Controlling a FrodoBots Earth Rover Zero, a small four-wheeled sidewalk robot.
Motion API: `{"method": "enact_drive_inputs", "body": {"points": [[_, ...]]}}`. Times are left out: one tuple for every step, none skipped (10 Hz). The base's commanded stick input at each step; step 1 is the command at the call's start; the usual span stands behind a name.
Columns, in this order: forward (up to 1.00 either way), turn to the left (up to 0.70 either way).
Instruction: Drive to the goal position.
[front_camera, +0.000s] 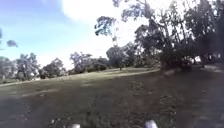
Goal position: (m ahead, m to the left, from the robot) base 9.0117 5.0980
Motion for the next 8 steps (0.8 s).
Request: {"method": "enact_drive_inputs", "body": {"points": [[0.7,0.0],[0.7,0.0],[0.7,0.0],[0.7,0.0],[0.0,0.0],[0.0,0.0],[0.0,0.0],[0.0,0.0]]}}
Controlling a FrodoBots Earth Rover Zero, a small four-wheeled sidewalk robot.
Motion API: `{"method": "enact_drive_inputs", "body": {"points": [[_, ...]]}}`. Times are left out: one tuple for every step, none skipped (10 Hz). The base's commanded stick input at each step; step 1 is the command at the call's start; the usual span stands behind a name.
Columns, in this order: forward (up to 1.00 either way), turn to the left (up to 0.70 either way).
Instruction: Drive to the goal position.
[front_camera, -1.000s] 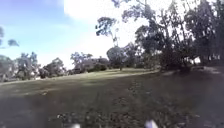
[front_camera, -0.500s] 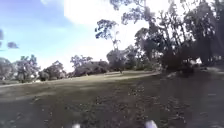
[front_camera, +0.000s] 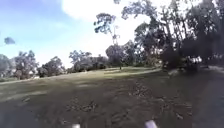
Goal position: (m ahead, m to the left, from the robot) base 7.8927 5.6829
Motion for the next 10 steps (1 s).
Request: {"method": "enact_drive_inputs", "body": {"points": [[0.0,0.0],[0.0,0.0],[0.0,0.0],[0.0,0.0],[0.0,0.0],[0.38,0.0],[0.7,0.0],[0.7,0.0],[0.7,0.0],[0.7,0.0]]}}
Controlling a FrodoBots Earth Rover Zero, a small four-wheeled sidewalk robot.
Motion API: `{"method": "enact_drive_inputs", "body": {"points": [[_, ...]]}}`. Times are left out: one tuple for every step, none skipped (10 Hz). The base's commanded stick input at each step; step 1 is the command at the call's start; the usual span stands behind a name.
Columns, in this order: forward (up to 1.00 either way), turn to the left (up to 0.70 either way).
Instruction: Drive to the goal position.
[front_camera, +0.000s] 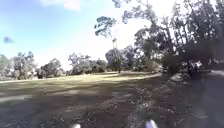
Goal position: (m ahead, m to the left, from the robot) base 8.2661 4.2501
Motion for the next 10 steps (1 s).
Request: {"method": "enact_drive_inputs", "body": {"points": [[0.7,0.0],[0.7,0.0],[0.7,0.0],[0.7,0.0],[0.7,0.0],[0.7,0.0],[0.7,0.0],[0.7,0.0],[0.7,0.0],[0.7,0.02]]}}
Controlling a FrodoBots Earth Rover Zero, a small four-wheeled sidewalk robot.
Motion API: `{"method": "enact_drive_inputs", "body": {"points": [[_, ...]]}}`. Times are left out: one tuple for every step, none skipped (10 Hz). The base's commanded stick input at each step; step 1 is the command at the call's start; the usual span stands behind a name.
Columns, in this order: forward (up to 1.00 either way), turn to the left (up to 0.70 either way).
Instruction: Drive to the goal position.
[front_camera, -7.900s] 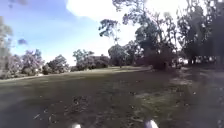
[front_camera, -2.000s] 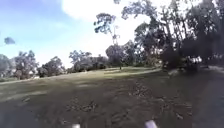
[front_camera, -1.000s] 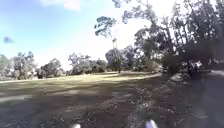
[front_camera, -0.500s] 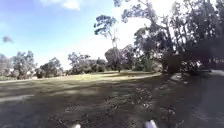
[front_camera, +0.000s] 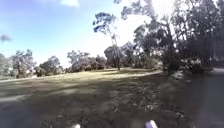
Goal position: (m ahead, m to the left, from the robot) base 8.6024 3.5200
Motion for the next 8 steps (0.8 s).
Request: {"method": "enact_drive_inputs", "body": {"points": [[0.7,0.02],[0.7,0.03],[0.7,0.03],[0.7,0.15],[0.7,0.31],[0.7,0.29],[0.7,0.22],[0.7,0.15]]}}
